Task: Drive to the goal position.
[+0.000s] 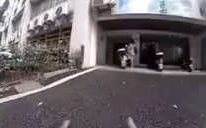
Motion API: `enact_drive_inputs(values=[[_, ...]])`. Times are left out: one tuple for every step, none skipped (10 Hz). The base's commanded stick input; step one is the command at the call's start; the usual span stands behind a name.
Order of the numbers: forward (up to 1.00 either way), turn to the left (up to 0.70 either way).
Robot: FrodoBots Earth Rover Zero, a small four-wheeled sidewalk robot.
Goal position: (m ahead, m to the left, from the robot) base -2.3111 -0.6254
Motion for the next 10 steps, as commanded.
enact_drive_inputs(values=[[0.62, 0.15], [0.62, 0.15], [0.62, 0.15], [0.62, 0.15], [0.62, 0.15], [0.62, 0.15], [0.62, 0.15], [0.62, 0.15], [0.62, 0.15], [0.62, 0.15]])
